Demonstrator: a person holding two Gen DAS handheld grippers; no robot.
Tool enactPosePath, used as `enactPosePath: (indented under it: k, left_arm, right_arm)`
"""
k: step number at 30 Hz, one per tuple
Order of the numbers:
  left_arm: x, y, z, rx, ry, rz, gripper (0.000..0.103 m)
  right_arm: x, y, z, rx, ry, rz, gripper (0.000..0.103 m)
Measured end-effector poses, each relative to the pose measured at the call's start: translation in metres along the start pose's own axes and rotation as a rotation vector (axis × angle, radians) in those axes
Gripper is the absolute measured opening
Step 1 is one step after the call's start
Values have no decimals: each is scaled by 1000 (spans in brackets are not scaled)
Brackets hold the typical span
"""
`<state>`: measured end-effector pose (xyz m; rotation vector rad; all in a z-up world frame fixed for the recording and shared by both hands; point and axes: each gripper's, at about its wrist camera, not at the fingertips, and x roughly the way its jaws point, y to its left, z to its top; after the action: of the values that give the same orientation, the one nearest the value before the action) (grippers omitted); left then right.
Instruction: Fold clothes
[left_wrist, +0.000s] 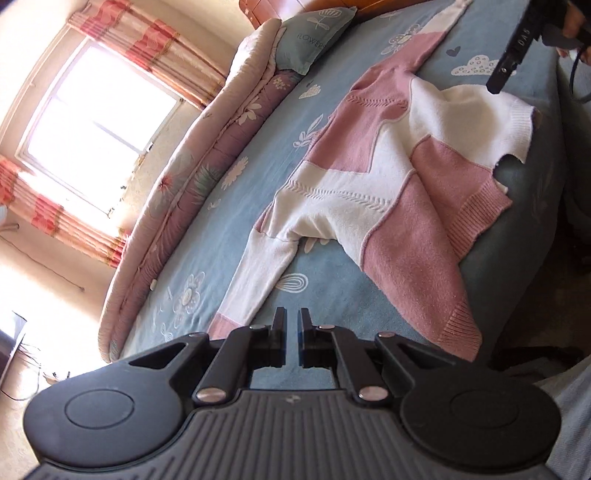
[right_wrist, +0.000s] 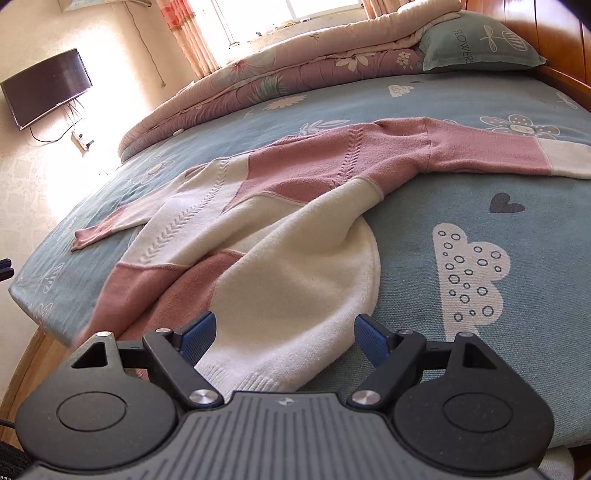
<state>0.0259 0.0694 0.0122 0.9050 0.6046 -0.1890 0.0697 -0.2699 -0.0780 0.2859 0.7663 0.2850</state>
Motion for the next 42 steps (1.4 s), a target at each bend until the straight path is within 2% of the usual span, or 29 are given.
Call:
enactPosePath:
  k: [3, 4, 8, 10, 12, 15, 21, 23, 24, 27, 30, 33, 38, 40, 42]
  left_arm:
    - [11, 15, 5, -151, -5, -126, 6]
    - [19, 21, 7, -210, 2, -182, 14]
    - [70, 38, 10, -460, 27, -400, 14]
    - [104, 42, 6, -582, 78, -476, 14]
    - [131, 43, -5, -699, 137, -539, 12]
    - [155, 42, -24, -831, 208, -618, 14]
    - [174, 41, -67, -1077, 281, -745, 41]
    - [179, 41, -80, -1151, 286, -786, 42]
    - [181, 42, -84, -1175, 278, -808, 46]
    - [188, 46, -84, -1208, 274, -841, 48]
    - [200, 49, -80, -1250, 267, -879, 51]
    - [207, 49, -76, -1289, 263, -932, 61]
    - [199, 36, -82, -1302, 293, -1020, 61]
    - [202, 35, -84, -1310, 277, -1031, 62]
    - [206, 35, -83, -1315, 269, -1041, 62]
  right_arm:
    - [1, -2, -1, 8, 18, 5, 86]
    - [0, -2, -2, 7, 23, 2, 86]
    - [-5, -2, -4, 7, 29, -4, 86]
    - [-8, -2, -5, 10, 28, -6, 86]
    - [-11, -2, -6, 13, 27, -8, 86]
    - [-16, -11, -9, 85, 31, 50, 86]
    - [-4, -47, -18, 368, 70, 257, 86]
    - [6, -54, -21, 420, 100, 264, 87]
    - [12, -57, -23, 443, 117, 264, 87]
    - [22, -65, -21, 499, 92, 333, 90]
    - [38, -66, -8, 505, 91, 354, 90]
    - [54, -66, 4, 492, 92, 353, 90]
    - [49, -69, 2, 497, 119, 388, 90]
    - [46, -71, 1, 474, 127, 419, 90]
    - [50, -76, 8, 480, 115, 399, 90]
